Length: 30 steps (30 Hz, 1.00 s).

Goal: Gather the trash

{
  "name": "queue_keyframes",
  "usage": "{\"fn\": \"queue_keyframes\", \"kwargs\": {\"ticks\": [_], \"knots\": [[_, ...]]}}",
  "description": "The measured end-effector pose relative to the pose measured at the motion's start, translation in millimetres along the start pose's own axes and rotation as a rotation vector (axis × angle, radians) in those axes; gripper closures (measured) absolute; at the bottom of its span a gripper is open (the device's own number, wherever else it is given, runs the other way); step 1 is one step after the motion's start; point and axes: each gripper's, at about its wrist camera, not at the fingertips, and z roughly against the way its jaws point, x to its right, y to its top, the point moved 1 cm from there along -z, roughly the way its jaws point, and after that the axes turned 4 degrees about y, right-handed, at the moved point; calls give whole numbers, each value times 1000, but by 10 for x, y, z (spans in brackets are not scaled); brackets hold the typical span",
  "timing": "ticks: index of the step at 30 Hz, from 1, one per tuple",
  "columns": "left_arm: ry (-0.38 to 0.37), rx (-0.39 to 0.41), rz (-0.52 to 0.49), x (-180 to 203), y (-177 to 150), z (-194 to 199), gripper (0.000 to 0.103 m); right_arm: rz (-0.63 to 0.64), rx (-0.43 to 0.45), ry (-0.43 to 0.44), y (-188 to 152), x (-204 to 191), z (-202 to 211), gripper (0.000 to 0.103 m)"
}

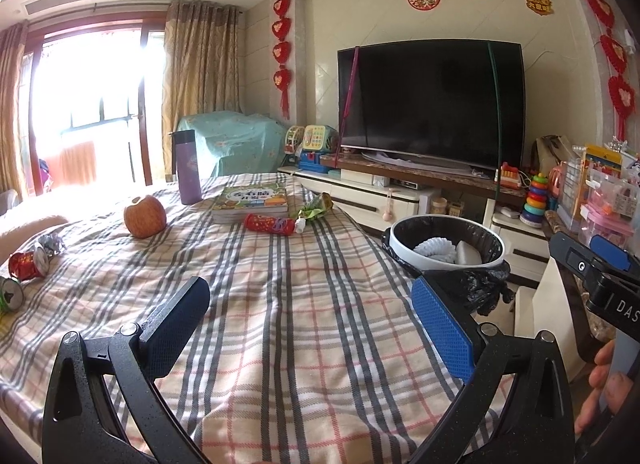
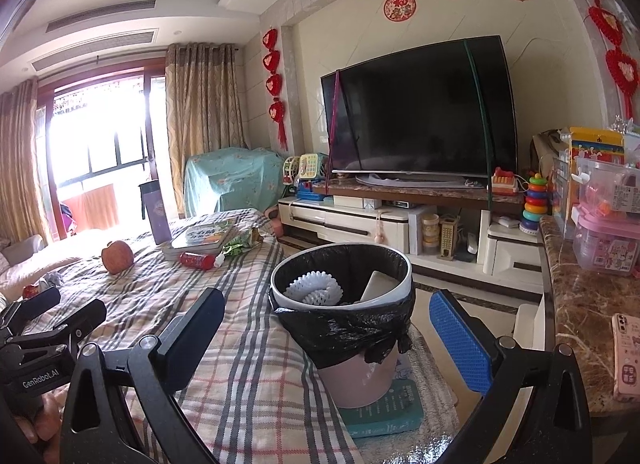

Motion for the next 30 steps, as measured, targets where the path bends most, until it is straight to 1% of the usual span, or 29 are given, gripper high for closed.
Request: {"fn": "queue_keyframes", "kwargs": {"ticks": [30], "knots": [[-15, -11, 3, 3, -14, 20, 0, 0, 3, 11, 17, -56, 37, 0]]}}
